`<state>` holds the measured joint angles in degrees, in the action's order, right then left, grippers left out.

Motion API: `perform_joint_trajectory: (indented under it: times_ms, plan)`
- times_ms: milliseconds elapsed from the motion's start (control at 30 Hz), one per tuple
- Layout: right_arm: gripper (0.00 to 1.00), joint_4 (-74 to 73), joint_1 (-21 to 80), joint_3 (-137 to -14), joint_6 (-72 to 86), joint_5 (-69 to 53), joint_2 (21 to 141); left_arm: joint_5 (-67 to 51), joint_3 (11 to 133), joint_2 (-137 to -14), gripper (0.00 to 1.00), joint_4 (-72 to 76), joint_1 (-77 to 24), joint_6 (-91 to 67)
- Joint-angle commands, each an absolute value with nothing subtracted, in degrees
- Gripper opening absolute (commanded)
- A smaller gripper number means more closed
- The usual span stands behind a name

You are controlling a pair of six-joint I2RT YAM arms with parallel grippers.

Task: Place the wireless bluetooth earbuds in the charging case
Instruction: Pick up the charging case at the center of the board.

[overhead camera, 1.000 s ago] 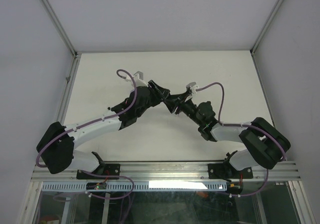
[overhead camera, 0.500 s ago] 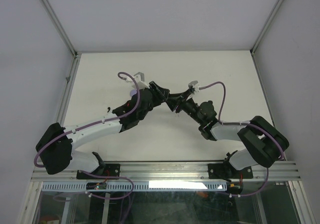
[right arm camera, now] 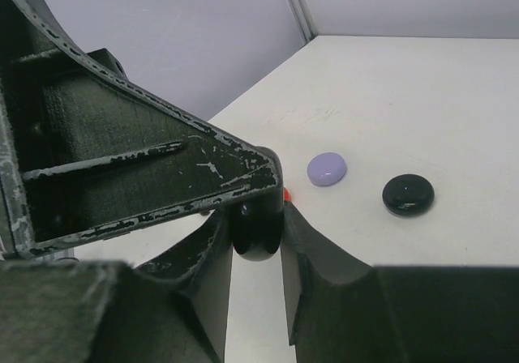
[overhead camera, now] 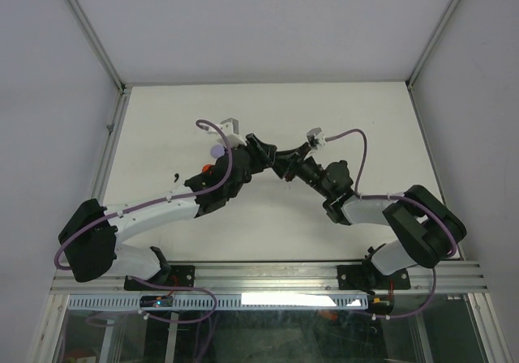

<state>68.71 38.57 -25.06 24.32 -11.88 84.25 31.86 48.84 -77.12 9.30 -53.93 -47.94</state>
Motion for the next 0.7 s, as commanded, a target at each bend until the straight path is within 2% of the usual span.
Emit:
perform_joint_trajectory:
  times_ms: [0,133,333,467,667]
  plan:
    - [0.13,74.3,36.9,-26.7,25.0,-15.0,84.9,32.9,50.4,-74.7,0.38,13.1,-55.0,-43.6]
    - [0.01,75.2,35.2,-26.6,25.0,-20.5,84.6,32.1,49.2,-71.7,0.48,14.7,-55.0,-37.0]
    - [0.0,75.8,31.9,-26.8,26.2,-28.8,82.9,26.9,47.8,-65.7,0.62,15.0,-54.8,-25.4]
    - [0.0,75.3,30.1,-27.1,27.6,-33.3,80.9,22.1,47.5,-61.7,0.66,13.2,-53.9,-18.4]
    - [0.0,70.0,28.5,-28.8,27.0,-41.2,77.1,0.1,47.1,-56.9,0.68,9.5,-46.6,-12.2]
